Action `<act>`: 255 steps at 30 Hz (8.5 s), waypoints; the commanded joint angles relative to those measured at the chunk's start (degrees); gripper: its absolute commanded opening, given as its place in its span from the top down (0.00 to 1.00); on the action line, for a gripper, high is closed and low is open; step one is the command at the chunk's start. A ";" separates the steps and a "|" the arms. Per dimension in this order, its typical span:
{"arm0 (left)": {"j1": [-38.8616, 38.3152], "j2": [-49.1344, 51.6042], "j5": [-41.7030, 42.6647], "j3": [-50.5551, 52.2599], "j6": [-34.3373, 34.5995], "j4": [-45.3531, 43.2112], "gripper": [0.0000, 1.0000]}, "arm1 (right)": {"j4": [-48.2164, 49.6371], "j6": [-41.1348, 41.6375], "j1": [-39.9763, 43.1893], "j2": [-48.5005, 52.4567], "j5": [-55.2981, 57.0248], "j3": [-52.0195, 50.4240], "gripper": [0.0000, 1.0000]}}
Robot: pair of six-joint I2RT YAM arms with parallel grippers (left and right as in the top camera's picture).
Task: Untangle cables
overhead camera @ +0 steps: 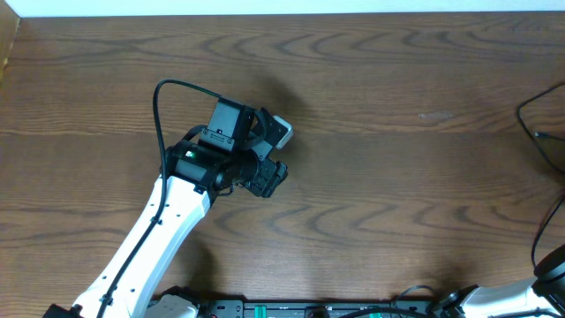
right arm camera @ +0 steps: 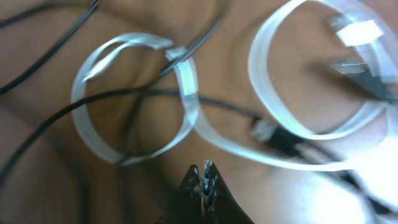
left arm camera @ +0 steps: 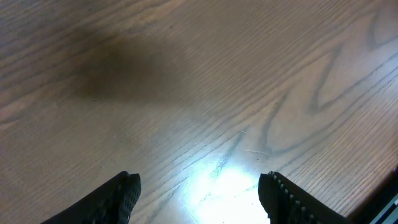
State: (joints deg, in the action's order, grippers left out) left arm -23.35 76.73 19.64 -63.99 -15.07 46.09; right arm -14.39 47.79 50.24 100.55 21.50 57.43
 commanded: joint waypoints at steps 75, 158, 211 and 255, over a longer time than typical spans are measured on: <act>0.13 0.44 0.94 0.02 2.08 0.15 0.34 | 13.44 -39.04 -13.05 9.84 -4.04 0.48 0.99; 0.13 0.44 0.94 0.02 2.25 0.83 0.33 | 20.57 -34.95 -14.51 -5.25 -26.75 0.66 0.99; 0.17 -47.69 -22.29 0.00 3.34 -1.14 0.39 | 8.17 -33.09 -12.11 -57.07 -70.16 0.63 0.71; 0.17 -50.42 -27.87 0.00 4.87 4.92 0.38 | -10.54 -53.70 -47.28 -74.47 -45.44 -24.41 0.91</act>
State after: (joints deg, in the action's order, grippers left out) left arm -23.35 26.46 -7.70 -63.90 -10.50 51.03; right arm -27.97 -12.01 3.29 26.24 -25.74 37.60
